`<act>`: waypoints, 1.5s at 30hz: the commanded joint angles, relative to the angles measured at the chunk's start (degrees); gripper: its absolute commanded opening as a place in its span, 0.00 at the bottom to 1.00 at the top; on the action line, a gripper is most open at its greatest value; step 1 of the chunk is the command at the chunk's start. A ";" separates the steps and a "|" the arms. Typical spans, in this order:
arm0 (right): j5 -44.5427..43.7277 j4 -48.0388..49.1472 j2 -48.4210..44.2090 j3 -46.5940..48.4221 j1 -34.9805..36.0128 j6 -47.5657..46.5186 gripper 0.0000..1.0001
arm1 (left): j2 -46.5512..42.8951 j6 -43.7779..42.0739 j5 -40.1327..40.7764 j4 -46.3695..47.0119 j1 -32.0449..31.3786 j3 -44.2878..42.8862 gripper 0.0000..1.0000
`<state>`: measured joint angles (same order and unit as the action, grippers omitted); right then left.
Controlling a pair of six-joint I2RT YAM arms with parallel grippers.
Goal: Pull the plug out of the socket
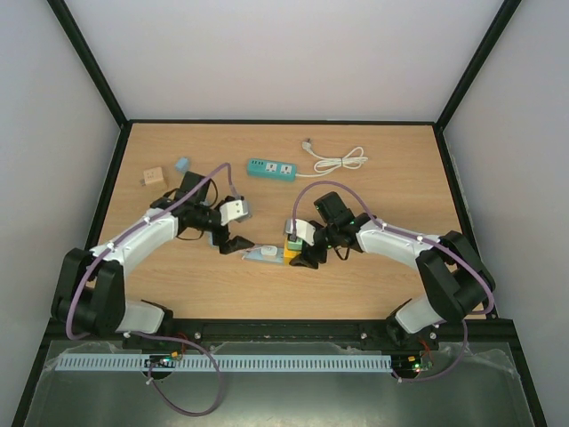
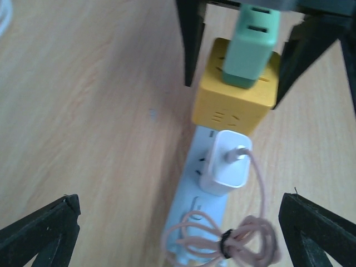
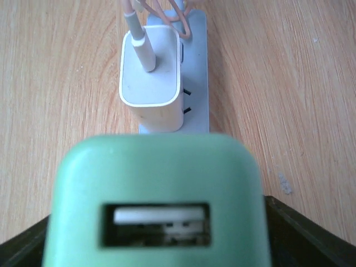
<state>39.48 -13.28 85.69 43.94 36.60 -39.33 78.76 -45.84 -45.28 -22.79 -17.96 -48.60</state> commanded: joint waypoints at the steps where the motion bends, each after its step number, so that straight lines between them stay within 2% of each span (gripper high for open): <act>1: 1.89 2.12 0.26 -0.35 -0.23 0.92 0.74 | -0.39 0.04 -1.84 -1.11 -2.62 1.82 0.99; 5: 1.63 2.54 0.34 -0.31 -0.21 0.92 0.62 | -0.10 1.50 -1.62 0.12 -4.43 2.57 0.99; 13: 0.66 2.90 0.72 -0.11 -0.21 0.33 0.49 | 1.10 1.67 1.05 0.92 -7.82 2.55 0.98; 18: -2.26 3.95 2.08 1.26 -0.21 0.55 0.43 | 2.08 0.93 6.02 2.25 -9.64 2.52 0.98; 30: -4.31 5.19 4.46 3.16 -0.21 -2.06 0.33 | 6.15 1.97 10.67 11.75 -11.99 5.22 0.78; 39: -4.21 5.06 4.15 2.22 -0.21 -2.42 0.30 | 6.98 1.31 13.10 12.30 -14.82 5.16 0.62; 45: -4.63 6.16 2.99 0.97 -0.21 -2.25 0.28 | 6.67 0.69 14.86 12.49 -16.84 6.09 0.44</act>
<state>40.53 -12.97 87.74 45.93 36.49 -39.62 85.47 -44.05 -31.07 -10.96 -33.65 -43.64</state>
